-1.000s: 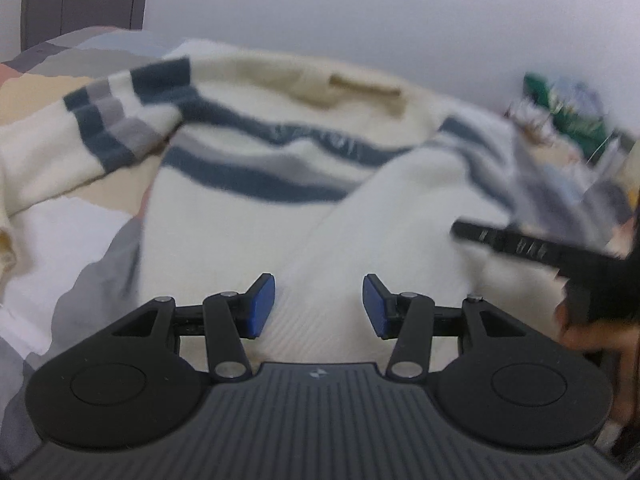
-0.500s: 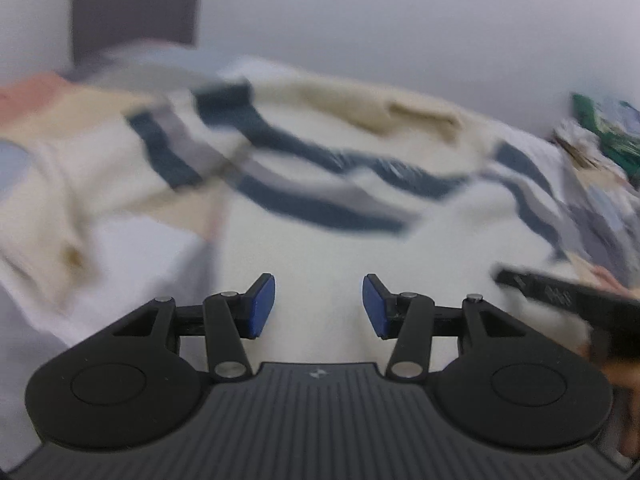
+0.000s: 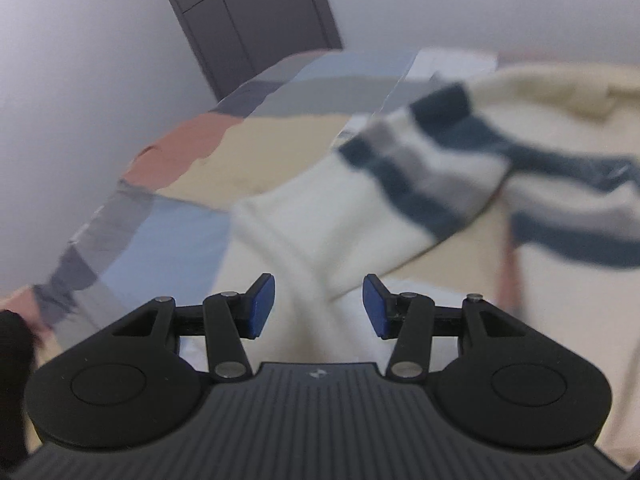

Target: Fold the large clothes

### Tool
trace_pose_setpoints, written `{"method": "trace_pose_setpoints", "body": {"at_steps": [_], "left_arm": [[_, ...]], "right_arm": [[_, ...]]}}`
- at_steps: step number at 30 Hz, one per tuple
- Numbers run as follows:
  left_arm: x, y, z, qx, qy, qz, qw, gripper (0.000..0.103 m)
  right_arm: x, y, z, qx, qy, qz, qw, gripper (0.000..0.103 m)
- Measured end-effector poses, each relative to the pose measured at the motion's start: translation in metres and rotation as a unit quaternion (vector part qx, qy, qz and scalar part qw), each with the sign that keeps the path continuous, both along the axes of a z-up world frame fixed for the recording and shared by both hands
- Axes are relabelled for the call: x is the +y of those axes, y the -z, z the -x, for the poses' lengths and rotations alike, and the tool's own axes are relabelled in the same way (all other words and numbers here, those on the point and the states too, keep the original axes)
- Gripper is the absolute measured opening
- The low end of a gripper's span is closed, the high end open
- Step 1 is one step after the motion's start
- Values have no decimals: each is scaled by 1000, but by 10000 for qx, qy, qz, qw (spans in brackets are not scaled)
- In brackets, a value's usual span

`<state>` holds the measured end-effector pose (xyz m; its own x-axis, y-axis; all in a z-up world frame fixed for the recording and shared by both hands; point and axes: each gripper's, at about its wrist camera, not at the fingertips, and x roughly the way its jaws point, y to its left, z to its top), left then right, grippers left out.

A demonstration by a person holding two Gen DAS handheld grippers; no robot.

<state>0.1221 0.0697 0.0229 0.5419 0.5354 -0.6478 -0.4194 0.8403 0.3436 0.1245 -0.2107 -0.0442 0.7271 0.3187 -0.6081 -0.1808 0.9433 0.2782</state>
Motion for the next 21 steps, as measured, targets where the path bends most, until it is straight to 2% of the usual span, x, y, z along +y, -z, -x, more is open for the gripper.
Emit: {"method": "trace_pose_setpoints", "body": {"at_steps": [6,9,10,11,16,19,21], "left_arm": [[13,23,-8,312,-288,175,9989,52],[13,26,-10,356,-458,-26,9983,26],[14,26,-11,371,-478,-45,9982,12],[15,24,-10,363,-461,-21,9983,9],[18,-11,6,-26,-469,215,9987,8],[14,-49,15,-316,-335,326,9984,7],[5,-84,24,-680,-91,356,9970,7]], "right_arm": [[5,0,-1,-49,-32,194,9998,54],[6,0,-2,-74,-62,238,9997,54],[5,0,-2,-72,-69,224,9997,54],[4,0,-3,-57,-67,187,9998,54],[0,0,-5,68,-76,127,9999,52],[-1,-2,-3,209,-161,248,9993,51],[-3,-5,-1,259,-188,250,9992,51]]}}
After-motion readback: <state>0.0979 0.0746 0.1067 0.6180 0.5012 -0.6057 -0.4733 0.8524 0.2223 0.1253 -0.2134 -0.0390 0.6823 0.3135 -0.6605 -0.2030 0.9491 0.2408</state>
